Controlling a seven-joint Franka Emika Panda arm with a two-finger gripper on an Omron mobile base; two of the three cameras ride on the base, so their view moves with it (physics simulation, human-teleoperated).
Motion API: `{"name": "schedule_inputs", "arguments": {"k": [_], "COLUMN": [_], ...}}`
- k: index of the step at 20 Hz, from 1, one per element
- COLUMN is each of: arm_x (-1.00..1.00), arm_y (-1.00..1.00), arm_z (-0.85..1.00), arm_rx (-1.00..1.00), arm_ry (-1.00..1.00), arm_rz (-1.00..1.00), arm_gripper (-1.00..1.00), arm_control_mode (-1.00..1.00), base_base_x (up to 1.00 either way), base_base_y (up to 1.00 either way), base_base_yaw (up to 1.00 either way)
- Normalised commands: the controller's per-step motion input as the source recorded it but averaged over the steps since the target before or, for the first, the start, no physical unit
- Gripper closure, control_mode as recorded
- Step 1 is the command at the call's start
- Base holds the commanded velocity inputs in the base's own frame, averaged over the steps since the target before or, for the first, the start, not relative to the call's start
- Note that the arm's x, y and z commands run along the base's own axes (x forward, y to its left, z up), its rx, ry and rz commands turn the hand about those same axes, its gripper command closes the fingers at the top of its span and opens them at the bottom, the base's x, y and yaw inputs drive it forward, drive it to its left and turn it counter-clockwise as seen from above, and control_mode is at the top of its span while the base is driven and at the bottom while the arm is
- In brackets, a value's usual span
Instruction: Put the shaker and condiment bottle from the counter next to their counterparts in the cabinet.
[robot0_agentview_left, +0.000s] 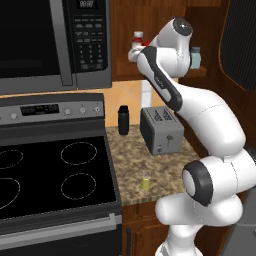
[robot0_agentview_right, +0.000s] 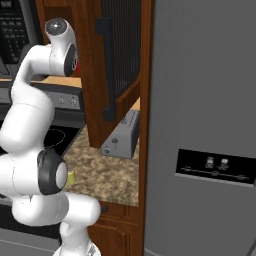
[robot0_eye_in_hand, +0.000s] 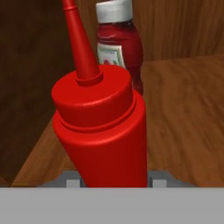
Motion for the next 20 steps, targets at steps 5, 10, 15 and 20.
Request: {"name": "schedule_inputs", "arguments": {"k": [5, 10, 15, 20], "arm_x": [0.42, 0.43, 0.34, 0.28], "arm_y": [0.02, 0.00, 0.00, 0.00], "arm_z": [-0.02, 0.00, -0.02, -0.06], "arm_rx": [0.00, 0.00, 0.00, 0.00], "arm_ry": [0.00, 0.00, 0.00, 0.00], "arm_rz": [0.03, 0.10, 0.10, 0.09], "arm_gripper": [1.00, 1.00, 1.00, 1.00], "arm_control_mode": [-1.00, -1.00, -1.00, -1.00], "base_base_x": [0.00, 0.00, 0.00, 0.00], "base_base_y": [0.00, 0.00, 0.00, 0.00], "base_base_yaw": [0.00, 0.00, 0.00, 0.00]}}
